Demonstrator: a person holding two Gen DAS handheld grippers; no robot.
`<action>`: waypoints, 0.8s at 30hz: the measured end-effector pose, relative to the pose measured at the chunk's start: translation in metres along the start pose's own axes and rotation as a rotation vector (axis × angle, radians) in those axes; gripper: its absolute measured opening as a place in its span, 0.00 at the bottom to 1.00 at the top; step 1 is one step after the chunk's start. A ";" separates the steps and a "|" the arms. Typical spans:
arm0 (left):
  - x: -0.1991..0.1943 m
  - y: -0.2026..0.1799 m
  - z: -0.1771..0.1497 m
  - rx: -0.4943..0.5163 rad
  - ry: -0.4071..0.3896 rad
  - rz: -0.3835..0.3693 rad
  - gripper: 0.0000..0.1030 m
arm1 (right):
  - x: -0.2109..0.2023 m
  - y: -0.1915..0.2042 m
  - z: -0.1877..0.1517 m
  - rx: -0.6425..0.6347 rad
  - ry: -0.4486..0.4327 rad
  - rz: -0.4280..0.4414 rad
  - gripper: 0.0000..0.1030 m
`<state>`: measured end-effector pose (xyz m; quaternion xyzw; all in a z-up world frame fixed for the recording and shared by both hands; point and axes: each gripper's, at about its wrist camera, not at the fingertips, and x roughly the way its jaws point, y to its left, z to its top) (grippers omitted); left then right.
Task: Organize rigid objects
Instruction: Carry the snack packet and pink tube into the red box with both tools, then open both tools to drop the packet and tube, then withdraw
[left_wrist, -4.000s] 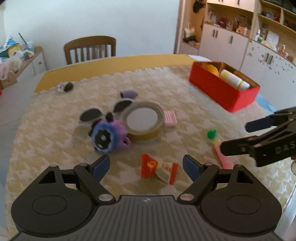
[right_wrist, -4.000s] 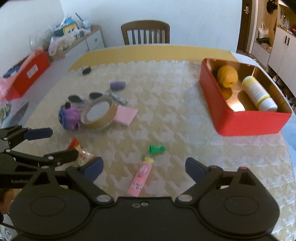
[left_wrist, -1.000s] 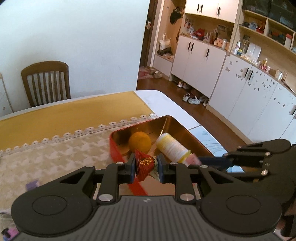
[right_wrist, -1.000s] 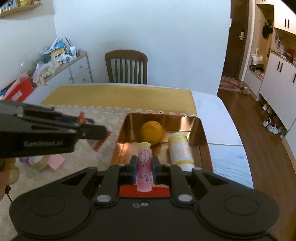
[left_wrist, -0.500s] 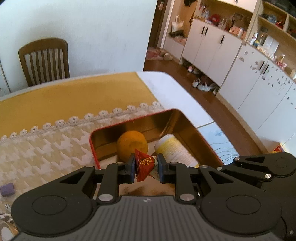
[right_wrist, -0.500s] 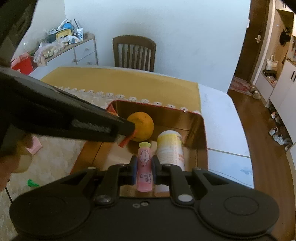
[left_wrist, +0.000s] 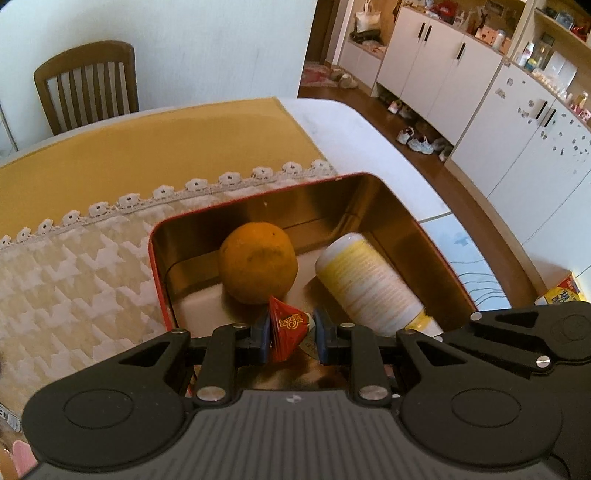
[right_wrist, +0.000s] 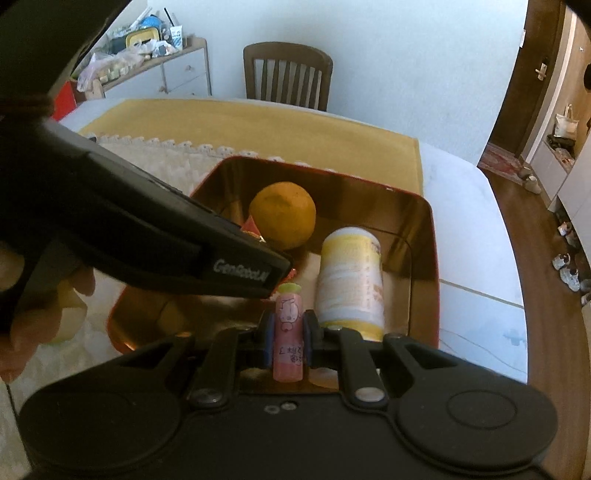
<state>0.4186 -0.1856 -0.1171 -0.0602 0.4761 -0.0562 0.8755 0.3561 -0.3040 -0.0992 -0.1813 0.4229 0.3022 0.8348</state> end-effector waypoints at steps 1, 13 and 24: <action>0.002 0.000 0.000 0.002 0.004 0.002 0.22 | 0.001 -0.001 0.000 0.002 0.004 -0.001 0.13; 0.021 -0.010 0.001 0.026 0.069 0.016 0.22 | 0.001 -0.013 -0.004 0.027 -0.001 0.021 0.18; 0.019 -0.013 0.002 0.016 0.086 0.045 0.24 | -0.008 -0.021 -0.004 0.053 -0.019 0.046 0.25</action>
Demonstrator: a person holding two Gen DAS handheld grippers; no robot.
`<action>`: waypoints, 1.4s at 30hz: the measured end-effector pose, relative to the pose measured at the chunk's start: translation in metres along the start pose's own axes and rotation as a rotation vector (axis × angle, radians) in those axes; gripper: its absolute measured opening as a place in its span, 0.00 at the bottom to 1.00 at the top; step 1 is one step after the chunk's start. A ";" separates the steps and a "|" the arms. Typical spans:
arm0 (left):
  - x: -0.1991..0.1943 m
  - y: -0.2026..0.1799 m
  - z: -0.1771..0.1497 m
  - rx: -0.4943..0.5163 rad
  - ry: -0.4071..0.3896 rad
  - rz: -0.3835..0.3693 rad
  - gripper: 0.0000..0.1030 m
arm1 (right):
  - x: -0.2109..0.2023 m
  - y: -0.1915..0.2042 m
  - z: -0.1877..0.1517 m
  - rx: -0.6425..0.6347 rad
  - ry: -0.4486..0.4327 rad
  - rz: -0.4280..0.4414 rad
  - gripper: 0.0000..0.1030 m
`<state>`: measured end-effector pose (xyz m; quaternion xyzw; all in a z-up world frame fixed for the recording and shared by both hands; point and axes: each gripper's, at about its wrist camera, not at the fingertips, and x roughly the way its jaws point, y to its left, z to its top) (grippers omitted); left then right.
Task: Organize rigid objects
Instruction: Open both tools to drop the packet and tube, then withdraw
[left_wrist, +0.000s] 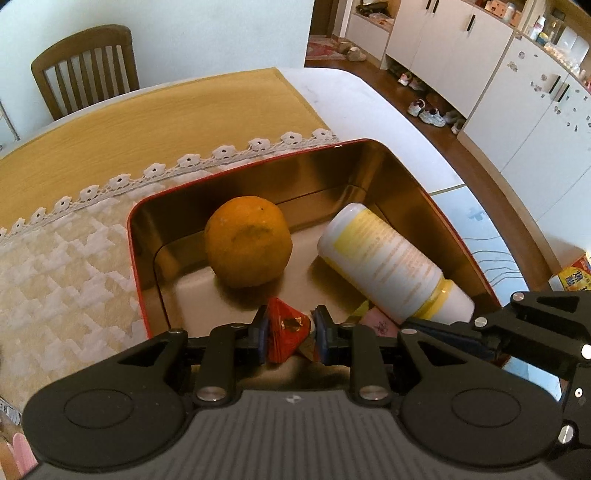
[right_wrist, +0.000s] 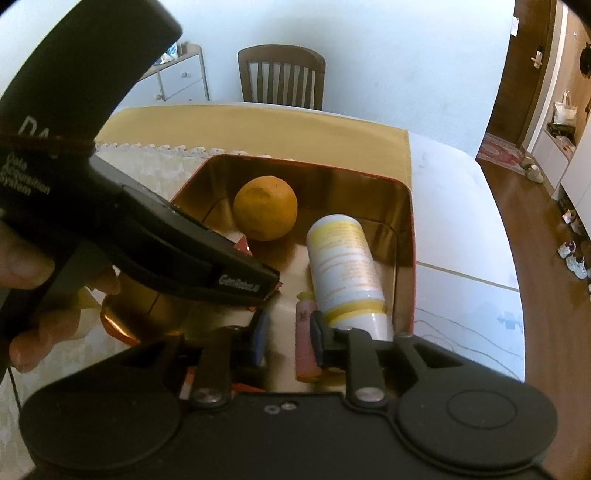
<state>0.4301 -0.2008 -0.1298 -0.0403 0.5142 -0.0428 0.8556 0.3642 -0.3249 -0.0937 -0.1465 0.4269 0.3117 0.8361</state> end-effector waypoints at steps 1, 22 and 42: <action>-0.002 0.001 -0.001 0.000 -0.004 0.000 0.24 | -0.001 0.000 0.000 0.002 -0.002 0.005 0.26; -0.085 0.014 -0.022 -0.034 -0.172 -0.032 0.50 | -0.050 0.009 0.003 0.046 -0.096 0.007 0.49; -0.179 0.063 -0.089 -0.022 -0.350 -0.070 0.65 | -0.093 0.076 0.006 0.089 -0.197 0.035 0.78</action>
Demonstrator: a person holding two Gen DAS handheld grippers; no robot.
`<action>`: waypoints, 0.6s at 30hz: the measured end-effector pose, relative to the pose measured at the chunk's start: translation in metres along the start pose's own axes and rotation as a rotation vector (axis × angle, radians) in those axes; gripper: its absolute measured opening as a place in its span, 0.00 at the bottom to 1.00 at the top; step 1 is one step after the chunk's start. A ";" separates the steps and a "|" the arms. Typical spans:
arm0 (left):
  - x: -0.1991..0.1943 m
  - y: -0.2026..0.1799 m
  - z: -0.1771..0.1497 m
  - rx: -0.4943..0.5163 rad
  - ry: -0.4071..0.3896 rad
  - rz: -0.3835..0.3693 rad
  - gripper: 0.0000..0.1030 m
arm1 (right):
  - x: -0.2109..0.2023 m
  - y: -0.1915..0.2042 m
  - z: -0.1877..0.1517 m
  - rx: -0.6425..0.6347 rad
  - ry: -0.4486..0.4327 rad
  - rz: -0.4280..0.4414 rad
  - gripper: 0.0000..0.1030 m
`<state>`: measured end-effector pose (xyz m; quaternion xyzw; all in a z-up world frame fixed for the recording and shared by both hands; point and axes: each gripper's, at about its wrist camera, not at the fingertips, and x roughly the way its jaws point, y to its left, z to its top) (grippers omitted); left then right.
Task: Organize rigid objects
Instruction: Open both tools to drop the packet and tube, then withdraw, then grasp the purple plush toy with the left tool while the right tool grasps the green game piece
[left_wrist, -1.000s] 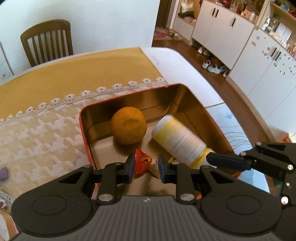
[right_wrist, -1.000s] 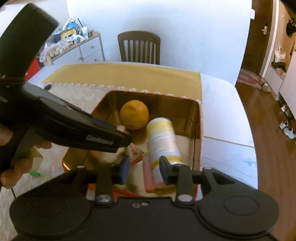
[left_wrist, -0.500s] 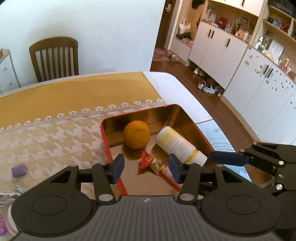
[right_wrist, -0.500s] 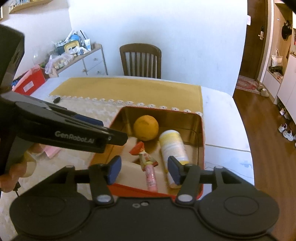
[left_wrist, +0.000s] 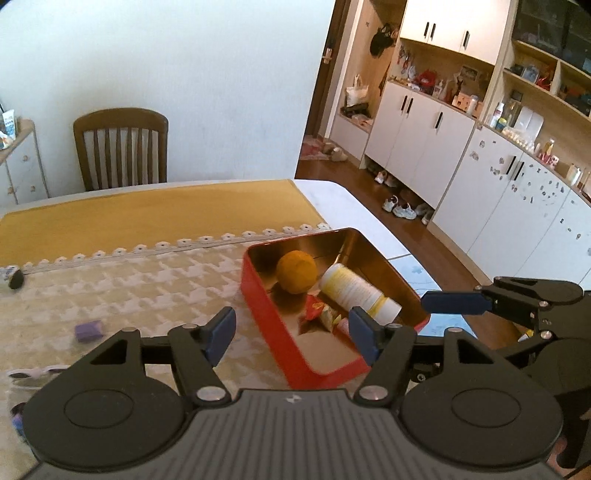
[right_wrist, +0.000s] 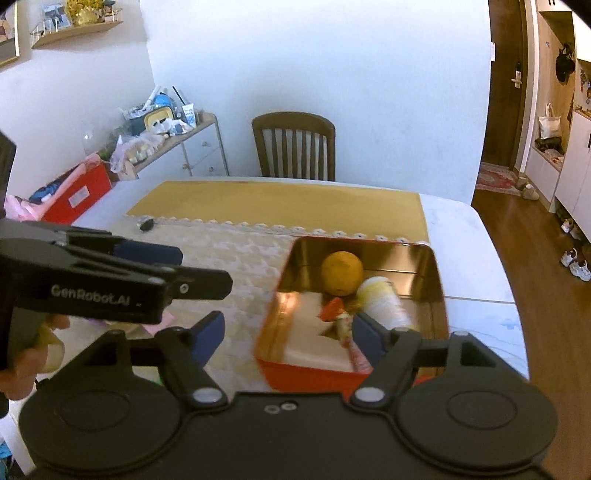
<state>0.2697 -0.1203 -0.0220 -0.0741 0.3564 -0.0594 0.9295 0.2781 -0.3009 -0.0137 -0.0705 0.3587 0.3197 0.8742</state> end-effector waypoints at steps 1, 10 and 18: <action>-0.005 0.003 -0.003 0.004 -0.006 0.002 0.65 | -0.001 0.006 0.000 -0.002 -0.004 0.000 0.79; -0.052 0.051 -0.030 0.019 -0.081 0.043 0.75 | 0.001 0.060 -0.008 0.006 -0.021 -0.011 0.91; -0.090 0.104 -0.055 0.020 -0.144 0.076 0.81 | 0.011 0.099 -0.017 0.051 -0.030 -0.023 0.98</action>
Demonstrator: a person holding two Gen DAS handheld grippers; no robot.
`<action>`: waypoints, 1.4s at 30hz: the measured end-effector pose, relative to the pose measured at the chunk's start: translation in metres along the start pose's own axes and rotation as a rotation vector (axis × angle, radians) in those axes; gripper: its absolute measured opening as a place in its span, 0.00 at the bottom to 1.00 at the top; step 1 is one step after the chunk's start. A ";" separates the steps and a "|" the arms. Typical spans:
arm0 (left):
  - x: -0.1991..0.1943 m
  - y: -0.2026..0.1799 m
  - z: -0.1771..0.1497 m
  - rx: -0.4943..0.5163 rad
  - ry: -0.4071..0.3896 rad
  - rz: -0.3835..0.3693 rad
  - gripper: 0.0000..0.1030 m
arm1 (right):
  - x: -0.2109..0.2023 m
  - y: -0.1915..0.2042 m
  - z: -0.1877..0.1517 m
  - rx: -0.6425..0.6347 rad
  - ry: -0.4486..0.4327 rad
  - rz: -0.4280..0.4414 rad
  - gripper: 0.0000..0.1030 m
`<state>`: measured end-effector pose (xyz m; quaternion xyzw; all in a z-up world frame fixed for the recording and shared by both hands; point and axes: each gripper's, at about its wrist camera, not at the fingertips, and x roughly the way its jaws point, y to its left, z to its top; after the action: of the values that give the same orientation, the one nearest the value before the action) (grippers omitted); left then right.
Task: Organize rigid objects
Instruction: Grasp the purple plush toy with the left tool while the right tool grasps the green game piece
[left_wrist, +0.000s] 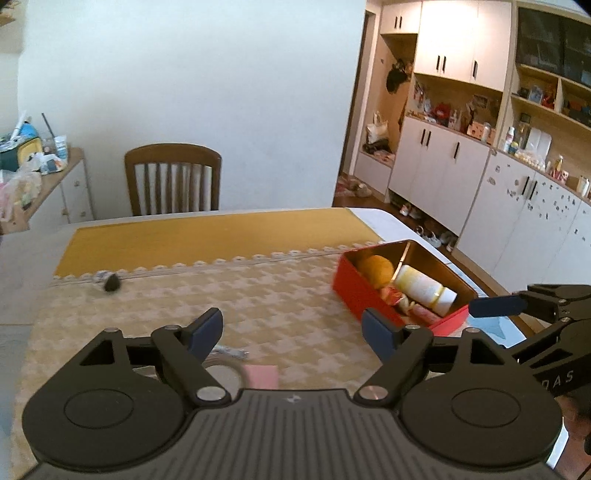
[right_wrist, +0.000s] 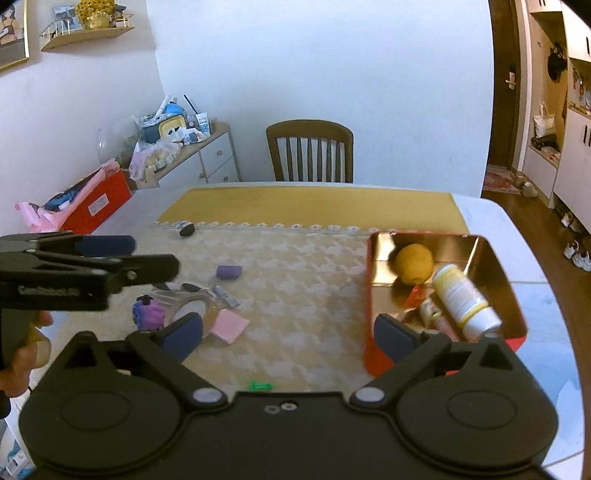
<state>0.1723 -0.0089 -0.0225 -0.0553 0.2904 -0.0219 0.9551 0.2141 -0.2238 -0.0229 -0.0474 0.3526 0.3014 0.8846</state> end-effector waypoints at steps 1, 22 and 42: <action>-0.004 0.006 -0.002 0.000 -0.006 0.004 0.82 | 0.002 0.004 -0.002 0.004 0.001 -0.004 0.99; 0.024 0.095 -0.068 0.034 0.118 0.061 0.91 | 0.068 0.043 -0.043 0.003 0.122 -0.091 1.00; 0.059 0.114 -0.087 0.057 0.181 0.061 0.83 | 0.110 0.040 -0.060 -0.022 0.239 -0.092 0.56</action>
<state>0.1739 0.0922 -0.1401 -0.0169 0.3761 -0.0062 0.9264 0.2186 -0.1539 -0.1340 -0.1088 0.4498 0.2567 0.8485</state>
